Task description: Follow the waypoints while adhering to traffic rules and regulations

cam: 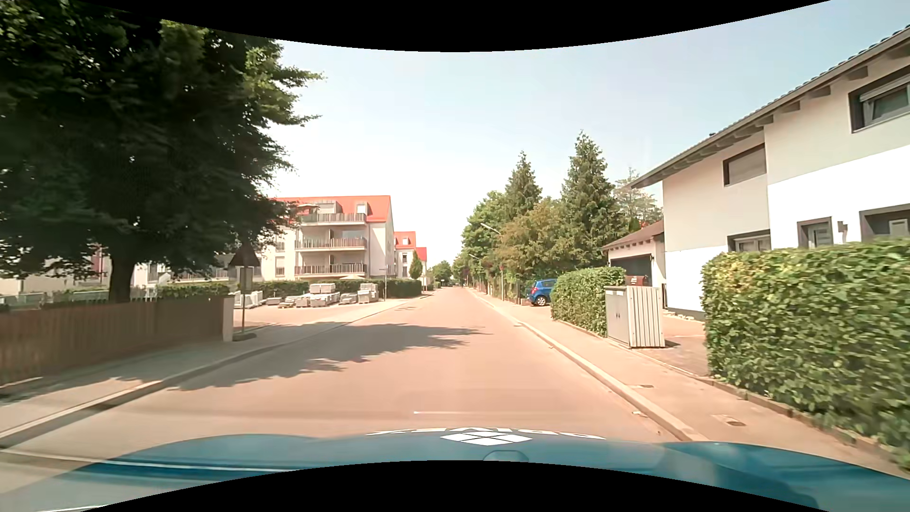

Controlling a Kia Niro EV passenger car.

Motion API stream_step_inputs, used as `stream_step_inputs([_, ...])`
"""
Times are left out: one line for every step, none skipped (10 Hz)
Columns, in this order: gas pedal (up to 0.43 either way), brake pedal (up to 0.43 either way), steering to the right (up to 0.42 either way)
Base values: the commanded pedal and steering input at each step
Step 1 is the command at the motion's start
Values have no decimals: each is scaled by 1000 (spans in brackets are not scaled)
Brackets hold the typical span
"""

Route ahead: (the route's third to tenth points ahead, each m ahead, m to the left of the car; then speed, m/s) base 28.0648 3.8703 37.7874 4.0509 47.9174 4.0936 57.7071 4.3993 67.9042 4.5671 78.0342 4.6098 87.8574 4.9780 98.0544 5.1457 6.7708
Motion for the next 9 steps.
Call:
stream_step_inputs([110,0,20])
stream_step_inputs([110,0,18])
stream_step_inputs([118,0,14])
stream_step_inputs([118,0,11])
stream_step_inputs([118,0,9])
stream_step_inputs([118,0,8])
stream_step_inputs([118,0,5])
stream_step_inputs([118,0,1])
stream_step_inputs([118,0,0])
